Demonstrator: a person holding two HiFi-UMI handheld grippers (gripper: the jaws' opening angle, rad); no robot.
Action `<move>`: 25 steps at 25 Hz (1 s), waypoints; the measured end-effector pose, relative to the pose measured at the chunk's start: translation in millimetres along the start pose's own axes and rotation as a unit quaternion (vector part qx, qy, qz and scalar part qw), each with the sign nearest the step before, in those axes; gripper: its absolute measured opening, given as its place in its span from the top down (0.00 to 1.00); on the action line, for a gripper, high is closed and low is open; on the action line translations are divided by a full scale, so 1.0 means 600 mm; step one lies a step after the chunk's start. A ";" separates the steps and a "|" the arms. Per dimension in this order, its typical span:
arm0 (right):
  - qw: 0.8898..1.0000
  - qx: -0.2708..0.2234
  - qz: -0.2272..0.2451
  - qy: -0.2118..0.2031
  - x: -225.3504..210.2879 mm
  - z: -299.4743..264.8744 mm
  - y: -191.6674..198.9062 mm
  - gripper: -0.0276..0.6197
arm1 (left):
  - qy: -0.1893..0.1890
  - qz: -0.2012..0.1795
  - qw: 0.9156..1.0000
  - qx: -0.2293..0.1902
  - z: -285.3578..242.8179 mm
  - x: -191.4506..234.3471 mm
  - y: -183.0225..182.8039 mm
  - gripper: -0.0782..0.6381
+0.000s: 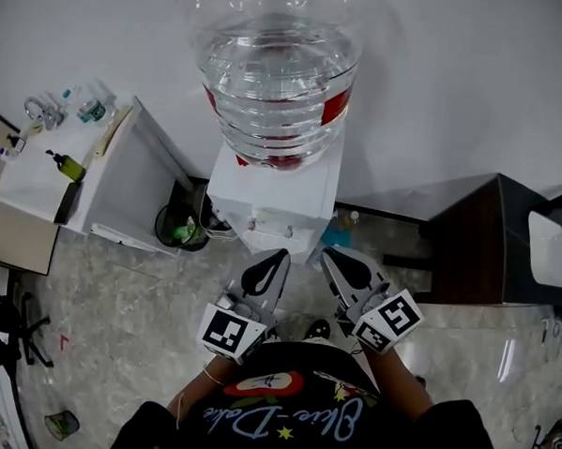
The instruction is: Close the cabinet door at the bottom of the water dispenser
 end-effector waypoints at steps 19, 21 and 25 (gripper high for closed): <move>0.999 0.020 -0.029 -0.021 0.030 0.033 0.011 0.93 | 0.017 0.021 1.000 -0.001 0.005 -0.009 -0.002 0.90; 0.999 0.024 -0.031 -0.020 0.026 0.030 0.013 0.93 | 0.023 0.020 1.000 -0.001 0.001 -0.004 0.003 0.90; 0.999 0.024 -0.030 -0.019 0.024 0.037 0.018 0.93 | 0.032 0.040 0.999 -0.002 -0.001 -0.010 0.010 0.90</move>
Point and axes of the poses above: the fingertips, and each gripper's own axes: z backward along the fingers, x to its left, y out of its underside, the point moved 7 cm from there along z, backward along the fingers, and after that the axes turned 6 degrees about y, right-handed, at the moved point
